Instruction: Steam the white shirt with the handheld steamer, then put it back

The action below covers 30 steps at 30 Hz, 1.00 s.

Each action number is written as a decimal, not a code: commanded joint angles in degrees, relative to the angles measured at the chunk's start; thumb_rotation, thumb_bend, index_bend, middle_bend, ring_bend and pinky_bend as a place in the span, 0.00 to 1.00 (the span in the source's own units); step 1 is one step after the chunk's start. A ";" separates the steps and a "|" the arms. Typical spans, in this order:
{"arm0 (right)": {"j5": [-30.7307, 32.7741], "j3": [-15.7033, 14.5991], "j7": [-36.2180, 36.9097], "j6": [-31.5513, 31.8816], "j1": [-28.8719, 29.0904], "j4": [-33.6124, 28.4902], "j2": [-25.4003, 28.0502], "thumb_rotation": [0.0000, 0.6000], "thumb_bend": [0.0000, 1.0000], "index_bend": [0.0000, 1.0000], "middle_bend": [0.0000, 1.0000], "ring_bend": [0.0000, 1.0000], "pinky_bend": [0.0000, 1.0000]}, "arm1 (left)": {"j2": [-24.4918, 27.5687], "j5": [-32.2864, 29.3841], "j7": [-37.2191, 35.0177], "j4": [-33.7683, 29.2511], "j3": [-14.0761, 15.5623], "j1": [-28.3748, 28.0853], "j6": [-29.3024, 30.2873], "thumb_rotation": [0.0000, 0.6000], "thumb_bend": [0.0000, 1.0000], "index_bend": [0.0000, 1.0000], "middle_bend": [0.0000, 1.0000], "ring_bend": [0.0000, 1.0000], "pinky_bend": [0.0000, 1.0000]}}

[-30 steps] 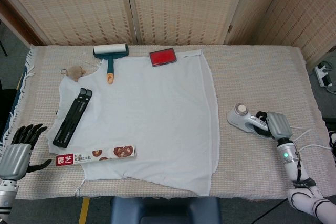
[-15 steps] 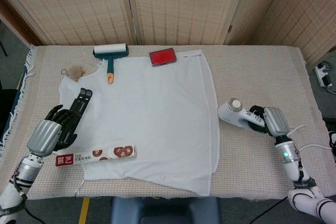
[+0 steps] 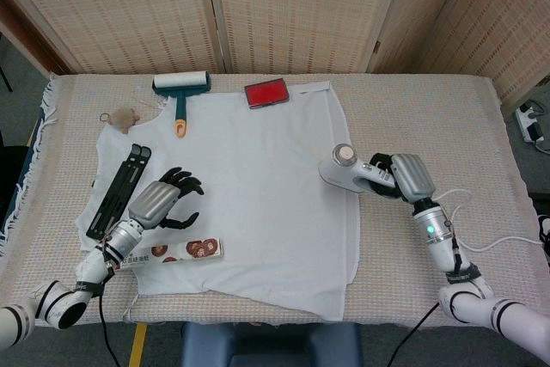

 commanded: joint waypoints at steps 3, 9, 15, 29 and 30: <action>3.12 2.14 -4.06 -3.78 4.17 0.23 -3.64 1.00 0.90 0.91 0.87 0.83 0.96 | -4.62 -8.12 6.12 2.65 -0.54 -5.47 -8.04 0.53 0.42 0.18 0.12 0.01 0.00; 4.64 2.26 -7.13 -6.85 7.78 3.89 -8.34 1.00 0.91 0.91 0.87 0.83 0.96 | -7.31 -15.76 12.89 3.98 -0.67 -8.72 -11.99 0.53 0.42 0.13 0.08 0.00 0.00; 5.16 1.99 -6.91 -8.62 10.28 10.28 -13.74 1.00 0.91 0.91 0.87 0.83 0.96 | -8.98 -22.56 19.54 4.66 0.27 -11.38 -13.37 0.53 0.42 0.13 0.08 0.00 0.00; 1.52 -1.35 -2.51 -8.43 11.81 28.48 -21.66 1.00 0.92 0.91 0.87 0.83 0.96 | -10.91 -31.57 28.28 3.54 3.39 -14.31 -11.19 0.53 0.42 0.14 0.08 0.00 0.00; 1.65 -1.37 -2.27 -8.45 11.53 29.22 -21.49 1.00 0.92 0.91 0.87 0.83 0.96 | -10.93 -32.16 28.79 3.39 3.64 -14.48 -10.98 0.53 0.42 0.14 0.08 0.00 0.00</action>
